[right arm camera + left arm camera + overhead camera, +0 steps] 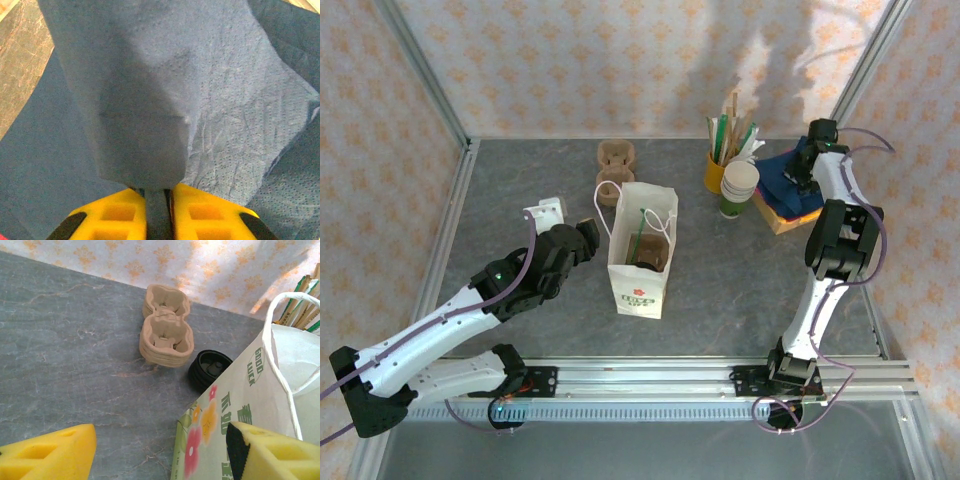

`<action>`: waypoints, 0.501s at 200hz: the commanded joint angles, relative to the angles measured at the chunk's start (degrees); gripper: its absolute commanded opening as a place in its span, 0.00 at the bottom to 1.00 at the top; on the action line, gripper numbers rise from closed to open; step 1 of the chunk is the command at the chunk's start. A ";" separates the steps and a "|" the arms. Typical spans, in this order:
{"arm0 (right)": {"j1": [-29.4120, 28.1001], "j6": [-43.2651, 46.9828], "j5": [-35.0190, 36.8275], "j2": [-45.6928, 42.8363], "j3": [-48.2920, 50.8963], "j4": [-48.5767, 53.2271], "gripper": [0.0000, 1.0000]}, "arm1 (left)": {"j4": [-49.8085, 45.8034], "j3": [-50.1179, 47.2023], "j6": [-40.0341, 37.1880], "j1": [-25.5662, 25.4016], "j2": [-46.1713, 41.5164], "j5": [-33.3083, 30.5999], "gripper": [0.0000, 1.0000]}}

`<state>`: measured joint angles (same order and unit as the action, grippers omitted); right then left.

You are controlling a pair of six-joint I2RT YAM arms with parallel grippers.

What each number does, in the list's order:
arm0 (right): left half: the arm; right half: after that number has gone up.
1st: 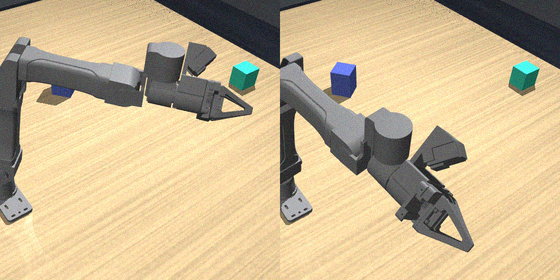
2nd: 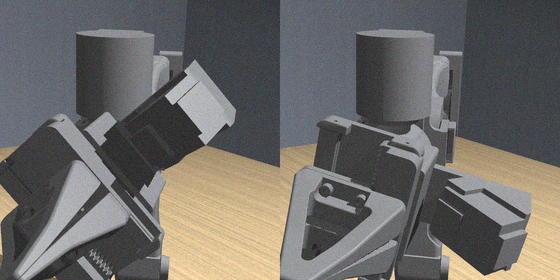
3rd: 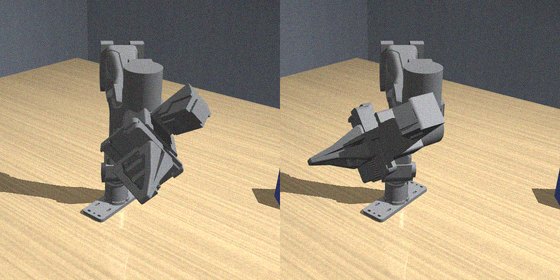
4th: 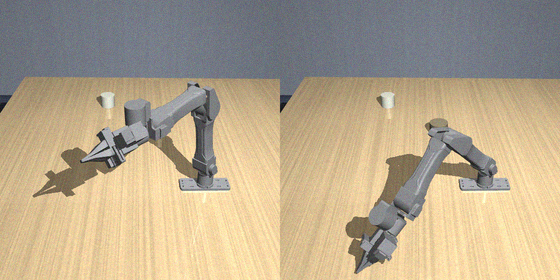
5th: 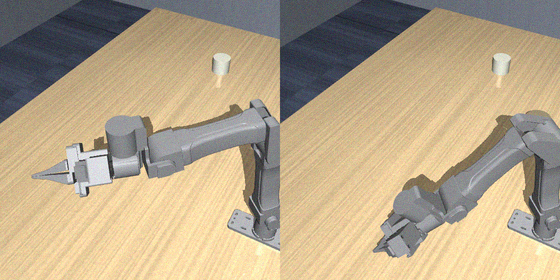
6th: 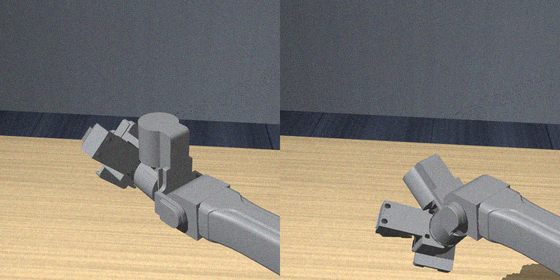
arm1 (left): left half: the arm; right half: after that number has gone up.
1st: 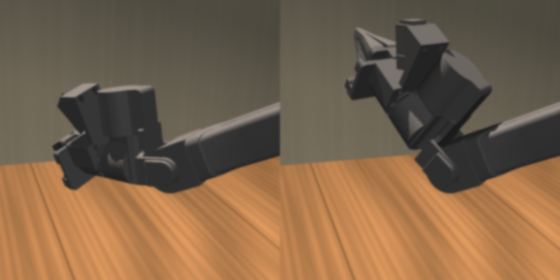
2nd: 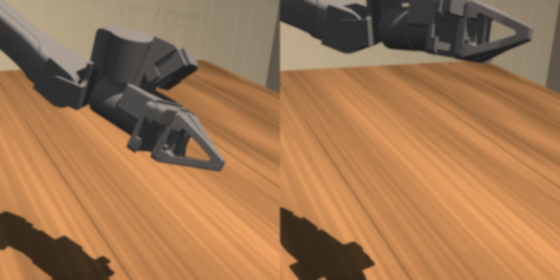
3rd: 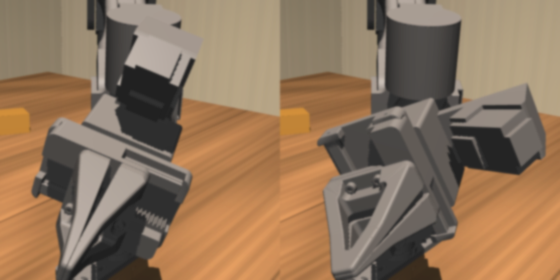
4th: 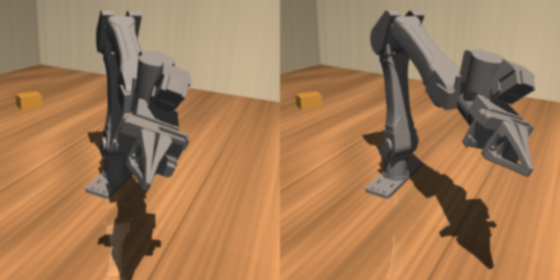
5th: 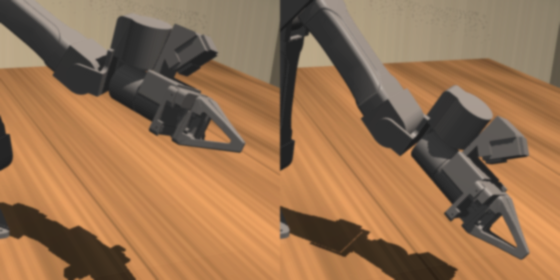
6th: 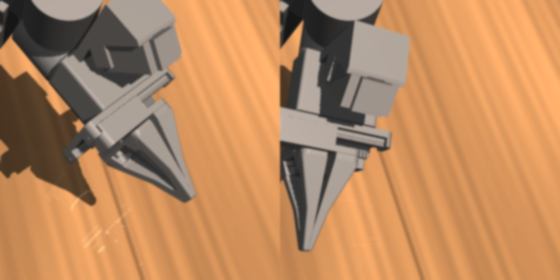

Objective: Pack the takeout coffee

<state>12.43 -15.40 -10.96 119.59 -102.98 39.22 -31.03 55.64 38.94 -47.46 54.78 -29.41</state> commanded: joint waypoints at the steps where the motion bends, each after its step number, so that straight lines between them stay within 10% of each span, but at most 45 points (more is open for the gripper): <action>1: 0.32 -0.39 0.30 -4.27 -2.35 0.76 0.14 | 0.60 -0.07 -0.71 0.46 0.32 -0.65 0.71; 100: 0.31 -2.37 -3.30 -20.87 -2.49 0.65 0.03 | -0.27 1.40 -1.14 0.45 -0.73 -1.33 0.71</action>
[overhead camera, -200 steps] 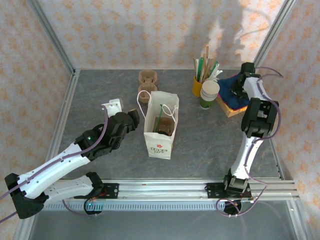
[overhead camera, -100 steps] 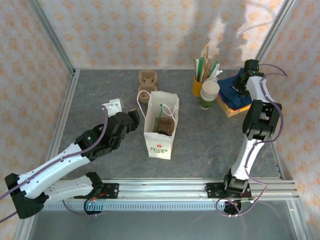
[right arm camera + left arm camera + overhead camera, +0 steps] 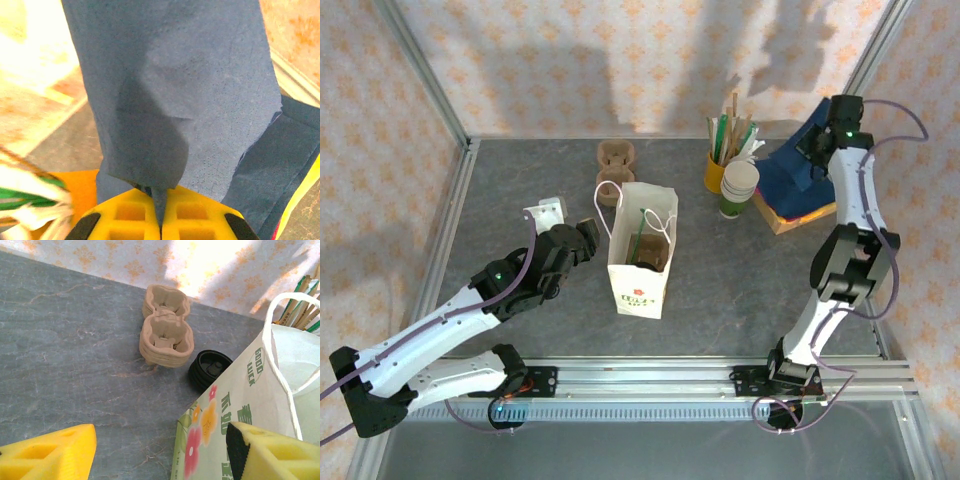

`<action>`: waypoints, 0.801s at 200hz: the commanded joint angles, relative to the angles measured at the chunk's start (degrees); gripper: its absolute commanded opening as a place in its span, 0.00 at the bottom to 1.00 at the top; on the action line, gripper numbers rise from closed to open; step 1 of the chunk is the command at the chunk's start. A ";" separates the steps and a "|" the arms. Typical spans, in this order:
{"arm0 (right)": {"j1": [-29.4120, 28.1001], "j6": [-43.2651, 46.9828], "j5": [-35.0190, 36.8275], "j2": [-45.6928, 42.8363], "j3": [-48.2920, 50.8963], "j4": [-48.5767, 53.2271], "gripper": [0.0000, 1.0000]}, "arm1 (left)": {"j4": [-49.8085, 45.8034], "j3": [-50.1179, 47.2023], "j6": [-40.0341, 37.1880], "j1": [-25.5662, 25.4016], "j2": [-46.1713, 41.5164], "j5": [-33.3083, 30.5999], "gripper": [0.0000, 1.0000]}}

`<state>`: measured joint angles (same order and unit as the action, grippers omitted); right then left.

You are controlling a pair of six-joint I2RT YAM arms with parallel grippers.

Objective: Pack the takeout coffee

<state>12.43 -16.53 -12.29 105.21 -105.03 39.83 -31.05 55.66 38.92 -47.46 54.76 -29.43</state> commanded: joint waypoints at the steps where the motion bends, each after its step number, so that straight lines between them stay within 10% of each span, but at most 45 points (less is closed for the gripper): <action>1: 0.32 -1.27 -2.18 -6.81 -0.35 -0.03 0.03 | -0.24 1.38 -1.12 0.49 -0.75 -1.32 0.71; 112: -5.81 -26.04 -37.90 -31.47 13.45 -13.73 0.00 | 0.00 0.77 0.24 0.46 -3.41 0.72 0.72; 160: -21.34 -41.74 -33.41 -37.21 20.03 -23.24 0.00 | 0.32 0.42 1.77 0.46 -4.18 2.03 0.72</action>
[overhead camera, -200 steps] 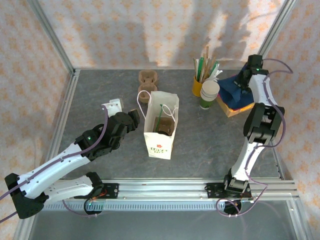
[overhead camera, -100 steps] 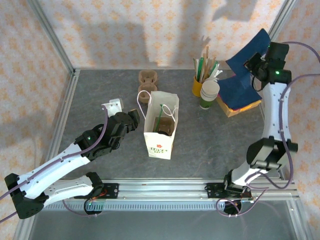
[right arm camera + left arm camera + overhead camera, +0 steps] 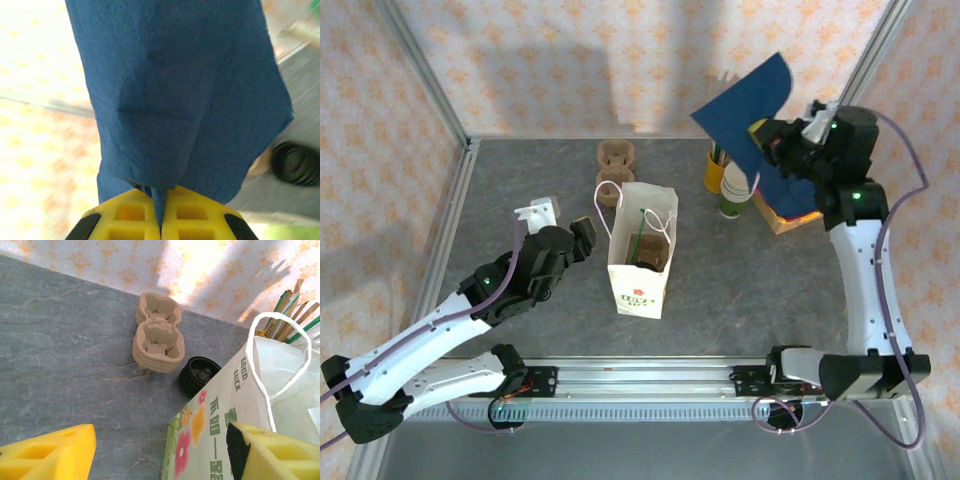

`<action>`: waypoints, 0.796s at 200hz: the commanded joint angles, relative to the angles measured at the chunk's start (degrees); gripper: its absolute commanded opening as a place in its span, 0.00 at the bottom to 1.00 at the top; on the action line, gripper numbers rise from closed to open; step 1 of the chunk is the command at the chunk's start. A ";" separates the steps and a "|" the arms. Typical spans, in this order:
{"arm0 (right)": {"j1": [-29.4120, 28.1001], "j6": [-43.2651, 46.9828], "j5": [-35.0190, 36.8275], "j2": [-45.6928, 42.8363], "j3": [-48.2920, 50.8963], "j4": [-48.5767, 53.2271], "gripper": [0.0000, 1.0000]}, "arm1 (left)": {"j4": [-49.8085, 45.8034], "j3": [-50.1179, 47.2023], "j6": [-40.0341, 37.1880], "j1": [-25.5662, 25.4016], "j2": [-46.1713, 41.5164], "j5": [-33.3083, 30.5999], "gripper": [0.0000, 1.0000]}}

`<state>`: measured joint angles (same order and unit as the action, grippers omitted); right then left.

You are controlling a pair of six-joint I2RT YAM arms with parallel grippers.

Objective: Pack the takeout coffee

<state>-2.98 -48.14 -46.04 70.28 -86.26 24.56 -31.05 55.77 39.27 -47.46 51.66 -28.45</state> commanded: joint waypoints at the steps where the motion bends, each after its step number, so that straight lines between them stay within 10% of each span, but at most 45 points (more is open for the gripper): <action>1: -6.26 -10.31 0.47 -2.27 1.31 -8.08 0.00 | 0.34 0.26 1.47 0.49 -1.10 1.12 0.72; 89: -35.94 -17.19 20.54 -3.01 6.69 -6.20 0.00 | 1.52 0.31 1.69 0.50 -0.44 2.66 0.71; 159: -48.95 -13.03 40.92 3.87 2.18 9.28 0.00 | 1.96 0.48 1.34 0.51 0.06 2.96 0.71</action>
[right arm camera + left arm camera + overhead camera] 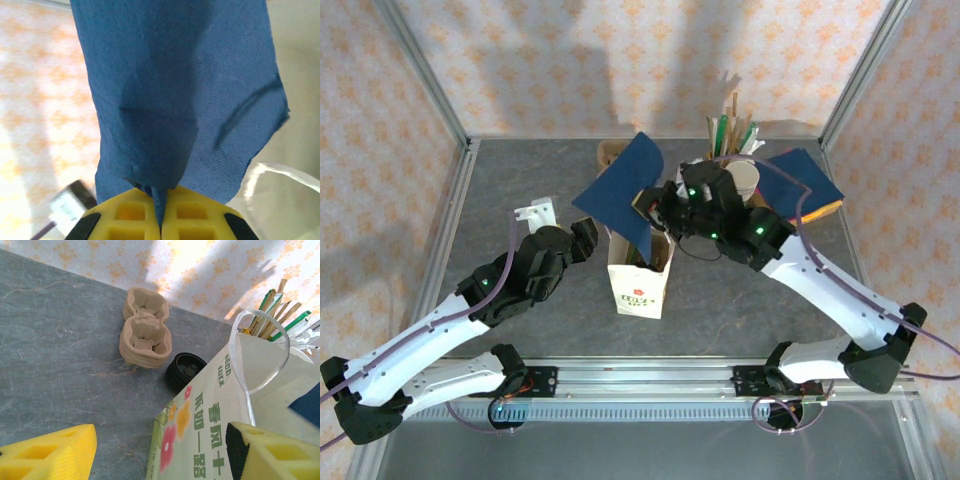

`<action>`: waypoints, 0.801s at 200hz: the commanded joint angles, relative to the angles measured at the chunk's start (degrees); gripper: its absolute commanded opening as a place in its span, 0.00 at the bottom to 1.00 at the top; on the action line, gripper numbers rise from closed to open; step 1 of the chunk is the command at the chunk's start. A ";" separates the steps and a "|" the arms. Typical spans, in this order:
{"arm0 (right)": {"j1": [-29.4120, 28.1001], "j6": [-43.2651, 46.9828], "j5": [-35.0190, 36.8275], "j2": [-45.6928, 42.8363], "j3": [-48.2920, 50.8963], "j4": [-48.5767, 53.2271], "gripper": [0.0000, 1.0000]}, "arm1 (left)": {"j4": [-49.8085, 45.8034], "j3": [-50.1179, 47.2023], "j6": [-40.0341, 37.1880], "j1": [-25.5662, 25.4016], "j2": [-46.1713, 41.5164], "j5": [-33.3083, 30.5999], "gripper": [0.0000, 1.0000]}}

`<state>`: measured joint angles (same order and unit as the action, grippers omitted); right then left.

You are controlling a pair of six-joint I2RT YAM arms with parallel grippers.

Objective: Pack the takeout coffee

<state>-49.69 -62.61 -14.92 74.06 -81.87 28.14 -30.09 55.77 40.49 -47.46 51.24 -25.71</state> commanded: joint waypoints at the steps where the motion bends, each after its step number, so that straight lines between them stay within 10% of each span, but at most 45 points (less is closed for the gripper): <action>1: -2.29 1.44 9.90 0.15 -2.19 5.78 0.00 | 0.95 0.48 0.12 0.52 0.50 0.23 0.71; 160: -4.99 7.94 15.18 14.06 -9.10 26.32 0.00 | 1.01 0.16 0.03 0.45 0.69 0.04 0.71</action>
<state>-54.35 -56.47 -2.44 87.09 -89.41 49.60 -30.09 55.77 40.49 -47.46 51.77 -25.71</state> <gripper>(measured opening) 0.054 0.709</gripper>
